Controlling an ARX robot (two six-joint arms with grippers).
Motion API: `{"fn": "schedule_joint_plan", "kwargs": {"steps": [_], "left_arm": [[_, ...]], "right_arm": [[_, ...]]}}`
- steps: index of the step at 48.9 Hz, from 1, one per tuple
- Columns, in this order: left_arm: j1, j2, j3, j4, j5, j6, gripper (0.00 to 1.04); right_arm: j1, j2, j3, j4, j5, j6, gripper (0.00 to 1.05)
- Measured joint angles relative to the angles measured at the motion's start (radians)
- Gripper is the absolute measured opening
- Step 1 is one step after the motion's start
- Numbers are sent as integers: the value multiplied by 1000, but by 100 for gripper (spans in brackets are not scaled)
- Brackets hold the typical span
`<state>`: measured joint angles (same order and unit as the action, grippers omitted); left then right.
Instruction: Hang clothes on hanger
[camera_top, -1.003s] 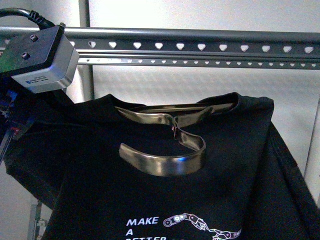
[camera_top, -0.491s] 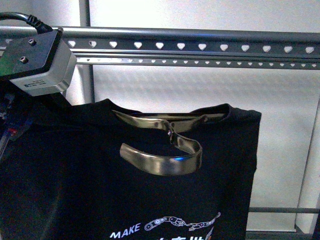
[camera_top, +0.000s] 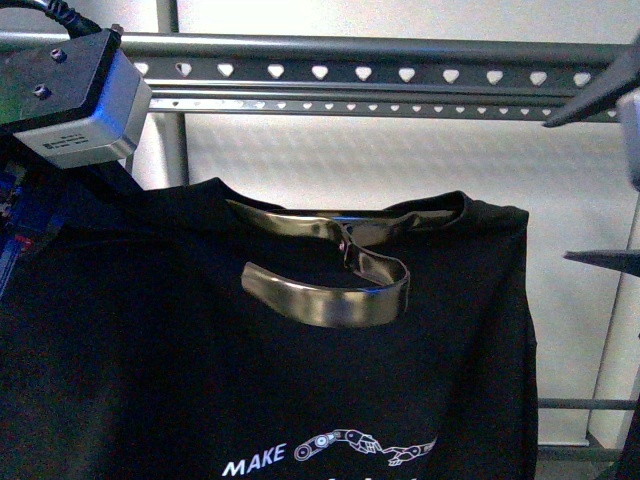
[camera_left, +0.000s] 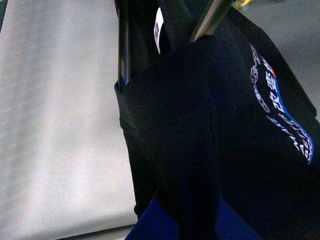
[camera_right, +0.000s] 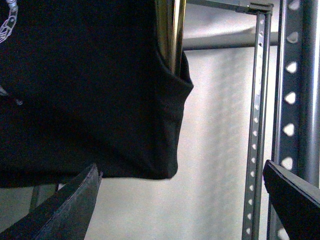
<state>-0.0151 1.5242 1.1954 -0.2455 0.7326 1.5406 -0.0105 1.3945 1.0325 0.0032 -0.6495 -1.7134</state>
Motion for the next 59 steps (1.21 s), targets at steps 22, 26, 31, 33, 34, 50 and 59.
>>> {"fn": "schedule_joint_plan", "kwargs": {"steps": [22, 26, 31, 33, 34, 50, 59], "left_arm": [[0, 0, 0, 0, 1, 3, 4], [0, 0, 0, 0, 1, 4, 4], [0, 0, 0, 0, 0, 4, 4], [0, 0, 0, 0, 0, 4, 4], [0, 0, 0, 0, 0, 4, 4], [-2, -4, 6, 4, 14, 6, 32], [0, -6, 6, 4, 15, 6, 60]], "right_arm": [[153, 262, 212, -3, 199, 142, 75], [153, 292, 237, 8, 217, 177, 61], [142, 302, 246, 11, 222, 220, 43], [133, 302, 246, 11, 219, 230, 34], [129, 302, 246, 10, 217, 234, 31], [60, 298, 121, 31, 158, 262, 4], [20, 298, 26, 54, 145, 270, 4]]}}
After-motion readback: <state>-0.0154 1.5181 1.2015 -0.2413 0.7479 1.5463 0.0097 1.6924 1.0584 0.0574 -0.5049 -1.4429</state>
